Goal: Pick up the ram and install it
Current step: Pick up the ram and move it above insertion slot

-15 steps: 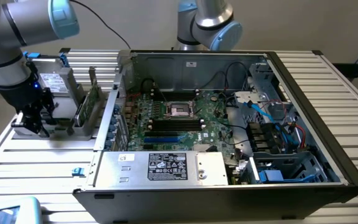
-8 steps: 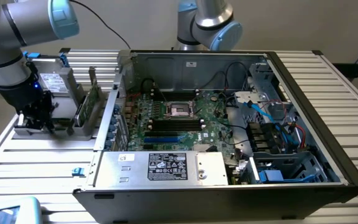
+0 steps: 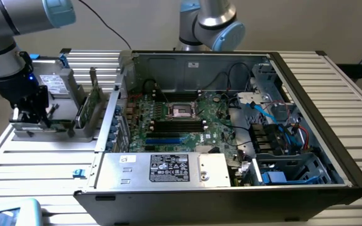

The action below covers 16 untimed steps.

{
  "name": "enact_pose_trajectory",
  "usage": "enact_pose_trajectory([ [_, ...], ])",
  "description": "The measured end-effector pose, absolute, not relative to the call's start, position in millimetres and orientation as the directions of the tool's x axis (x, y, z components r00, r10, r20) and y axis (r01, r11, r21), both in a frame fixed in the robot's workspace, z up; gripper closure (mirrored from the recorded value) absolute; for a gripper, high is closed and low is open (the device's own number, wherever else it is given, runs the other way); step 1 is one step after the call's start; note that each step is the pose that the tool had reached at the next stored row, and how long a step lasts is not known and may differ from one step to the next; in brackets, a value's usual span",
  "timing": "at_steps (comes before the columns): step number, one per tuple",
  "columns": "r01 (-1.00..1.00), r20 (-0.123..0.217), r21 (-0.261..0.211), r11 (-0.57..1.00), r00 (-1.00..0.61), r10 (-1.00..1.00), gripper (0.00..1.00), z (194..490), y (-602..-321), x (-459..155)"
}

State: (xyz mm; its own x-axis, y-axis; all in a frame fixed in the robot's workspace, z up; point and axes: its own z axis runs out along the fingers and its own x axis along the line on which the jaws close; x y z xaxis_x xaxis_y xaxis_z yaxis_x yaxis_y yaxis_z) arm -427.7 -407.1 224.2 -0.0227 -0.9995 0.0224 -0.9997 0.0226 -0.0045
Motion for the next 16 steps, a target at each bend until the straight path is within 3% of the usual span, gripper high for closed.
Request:
enact_pose_trajectory([
  [16, -1.0, 0.022, -0.006, 0.023, -0.023, -0.999, 0.87, 296, -407, -426],
])
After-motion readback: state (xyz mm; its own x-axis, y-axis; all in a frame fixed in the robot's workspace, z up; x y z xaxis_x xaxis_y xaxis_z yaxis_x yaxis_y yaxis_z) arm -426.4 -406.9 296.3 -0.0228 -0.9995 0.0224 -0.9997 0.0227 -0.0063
